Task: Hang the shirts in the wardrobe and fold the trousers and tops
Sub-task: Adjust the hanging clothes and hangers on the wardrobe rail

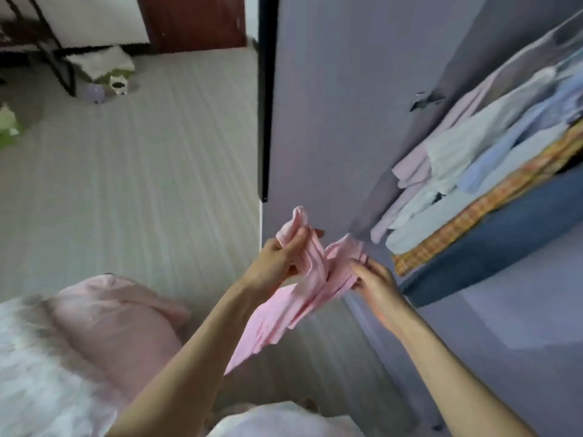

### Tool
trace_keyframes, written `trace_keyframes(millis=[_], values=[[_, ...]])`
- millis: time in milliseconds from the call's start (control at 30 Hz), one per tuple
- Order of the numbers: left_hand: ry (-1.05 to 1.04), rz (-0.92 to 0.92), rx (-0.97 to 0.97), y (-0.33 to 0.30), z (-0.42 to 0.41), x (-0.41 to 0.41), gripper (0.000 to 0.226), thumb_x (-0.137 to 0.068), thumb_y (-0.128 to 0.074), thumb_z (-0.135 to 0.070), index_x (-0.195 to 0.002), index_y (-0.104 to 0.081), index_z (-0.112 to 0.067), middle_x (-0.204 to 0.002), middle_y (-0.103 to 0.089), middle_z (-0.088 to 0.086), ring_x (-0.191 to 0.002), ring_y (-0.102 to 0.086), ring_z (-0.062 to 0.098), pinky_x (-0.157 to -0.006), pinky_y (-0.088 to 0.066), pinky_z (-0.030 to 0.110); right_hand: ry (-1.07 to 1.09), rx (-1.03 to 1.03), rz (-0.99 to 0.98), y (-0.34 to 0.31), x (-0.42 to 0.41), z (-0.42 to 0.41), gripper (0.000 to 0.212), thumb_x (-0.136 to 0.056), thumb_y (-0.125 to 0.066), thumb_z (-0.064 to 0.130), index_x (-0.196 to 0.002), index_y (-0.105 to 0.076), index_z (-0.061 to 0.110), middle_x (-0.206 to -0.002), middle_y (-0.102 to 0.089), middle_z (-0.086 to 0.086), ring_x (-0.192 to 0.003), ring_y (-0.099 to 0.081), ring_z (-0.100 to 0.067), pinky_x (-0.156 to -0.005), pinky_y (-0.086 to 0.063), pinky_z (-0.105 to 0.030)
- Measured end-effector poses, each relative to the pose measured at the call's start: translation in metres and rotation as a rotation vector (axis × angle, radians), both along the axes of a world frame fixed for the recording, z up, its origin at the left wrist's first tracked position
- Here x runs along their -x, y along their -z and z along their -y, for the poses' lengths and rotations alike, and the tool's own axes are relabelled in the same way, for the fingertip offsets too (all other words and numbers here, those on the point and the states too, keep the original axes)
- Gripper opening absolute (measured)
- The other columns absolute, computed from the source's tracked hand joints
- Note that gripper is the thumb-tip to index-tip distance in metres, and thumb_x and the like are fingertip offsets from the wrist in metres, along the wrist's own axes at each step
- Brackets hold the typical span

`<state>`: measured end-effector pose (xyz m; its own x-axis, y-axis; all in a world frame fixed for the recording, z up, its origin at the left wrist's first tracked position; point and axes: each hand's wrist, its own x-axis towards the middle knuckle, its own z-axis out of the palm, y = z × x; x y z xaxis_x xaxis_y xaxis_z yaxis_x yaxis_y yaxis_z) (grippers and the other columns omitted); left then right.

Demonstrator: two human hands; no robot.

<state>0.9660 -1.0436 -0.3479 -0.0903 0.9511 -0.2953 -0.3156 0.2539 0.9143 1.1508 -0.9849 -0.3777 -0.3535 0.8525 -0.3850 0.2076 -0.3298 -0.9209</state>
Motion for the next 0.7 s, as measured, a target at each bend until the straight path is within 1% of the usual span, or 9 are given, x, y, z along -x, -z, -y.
trace_keyframes(millis=[100, 167, 233, 300, 367, 400, 500, 600, 700], values=[[0.111, -0.106, -0.035, -0.010, -0.042, -0.055, 0.037, -0.078, -0.050, -0.061, -0.094, -0.071, -0.035, -0.087, -0.070, -0.011, -0.086, -0.065, 0.007, -0.082, -0.051, 0.028, 0.284, 0.036, -0.105, -0.012, -0.078, -0.021, 0.021, -0.090, -0.048, 0.004, -0.082, -0.065, 0.013, -0.071, -0.071, -0.001, -0.070, -0.067, -0.018, -0.054, -0.050, -0.022], [0.160, -0.143, -0.059, -0.012, -0.061, -0.078, 0.035, -0.080, -0.046, -0.059, -0.092, -0.071, -0.039, -0.091, -0.070, -0.016, -0.090, -0.064, 0.002, -0.087, -0.051, 0.026, 0.446, 0.019, -0.086, -0.018, -0.121, -0.029, 0.017, -0.089, -0.052, 0.007, -0.081, -0.066, 0.012, -0.071, -0.068, -0.001, -0.069, -0.065, -0.017, -0.058, -0.048, -0.022], [0.245, -0.208, -0.073, -0.013, -0.082, -0.099, 0.034, -0.082, -0.046, -0.053, -0.091, -0.072, -0.033, -0.092, -0.071, -0.015, -0.091, -0.064, 0.001, -0.085, -0.051, 0.019, 0.561, -0.030, -0.001, -0.022, -0.161, -0.033, 0.013, -0.087, -0.059, 0.019, -0.080, -0.065, 0.010, -0.074, -0.063, -0.005, -0.072, -0.059, -0.021, -0.064, -0.042, -0.028], [0.318, -0.280, -0.088, -0.013, -0.104, -0.118, 0.033, -0.089, -0.047, -0.043, -0.093, -0.071, -0.021, -0.092, -0.071, -0.006, -0.089, -0.065, 0.006, -0.080, -0.050, 0.015, 0.657, -0.069, 0.038, -0.027, -0.187, -0.035, 0.019, -0.084, -0.065, 0.030, -0.076, -0.068, 0.014, -0.069, -0.065, 0.002, -0.065, -0.061, -0.012, -0.057, -0.044, -0.021], [0.346, -0.344, -0.133, -0.015, -0.125, -0.132, 0.037, -0.094, -0.044, -0.033, -0.090, -0.063, -0.003, -0.087, -0.062, 0.008, -0.082, -0.058, 0.017, -0.079, -0.047, 0.028, 0.780, -0.115, 0.033, -0.033, -0.206, -0.038, 0.021, -0.084, -0.065, 0.029, -0.070, -0.065, 0.013, -0.059, -0.064, 0.008, -0.054, -0.060, -0.005, -0.043, -0.041, -0.013], [0.345, -0.353, -0.148, -0.016, -0.137, -0.139, 0.031, -0.095, -0.043, -0.031, -0.090, -0.060, -0.005, -0.086, -0.058, 0.011, -0.083, -0.053, 0.019, -0.079, -0.044, 0.034, 0.852, -0.155, 0.065, -0.038, -0.217, -0.040, 0.022, -0.086, -0.063, 0.025, -0.067, -0.061, 0.014, -0.057, -0.061, 0.006, -0.055, -0.057, -0.009, -0.043, -0.040, -0.014], [0.319, -0.368, -0.148, -0.016, -0.178, -0.153, 0.026, -0.096, -0.048, -0.028, -0.085, -0.060, -0.008, -0.082, -0.060, 0.007, -0.082, -0.055, 0.020, -0.084, -0.048, 0.045, 1.045, -0.323, 0.277, -0.048, -0.253, -0.048, 0.022, -0.094, -0.053, 0.021, -0.075, -0.052, 0.010, -0.070, -0.047, 0.000, -0.063, -0.042, -0.014, -0.056, -0.035, -0.025], [0.380, -0.447, -0.263, -0.026, -0.217, -0.173, 0.040, -0.092, -0.055, -0.031, -0.071, -0.051, 0.003, -0.067, -0.046, 0.005, -0.065, -0.042, 0.014, -0.063, -0.043, 0.034, 1.278, -0.410, 0.432, -0.055, -0.286, -0.047, 0.018, -0.098, -0.044, 0.015, -0.101, -0.052, -0.001, -0.079, -0.045, -0.005, -0.075, -0.042, -0.018, -0.054, -0.034, -0.019], [0.408, -0.459, -0.332, -0.037, -0.249, -0.199, 0.043, -0.089, -0.061, -0.028, -0.062, -0.048, 0.002, -0.065, -0.042, 0.004, -0.058, -0.038, 0.012, -0.056, -0.034, 0.025, 1.380, -0.432, 0.517, -0.065, -0.310, -0.049, 0.020, -0.096, -0.044, 0.011, -0.100, -0.053, -0.007, -0.082, -0.046, -0.012, -0.075, -0.041, -0.020, -0.054, -0.032, -0.024]])
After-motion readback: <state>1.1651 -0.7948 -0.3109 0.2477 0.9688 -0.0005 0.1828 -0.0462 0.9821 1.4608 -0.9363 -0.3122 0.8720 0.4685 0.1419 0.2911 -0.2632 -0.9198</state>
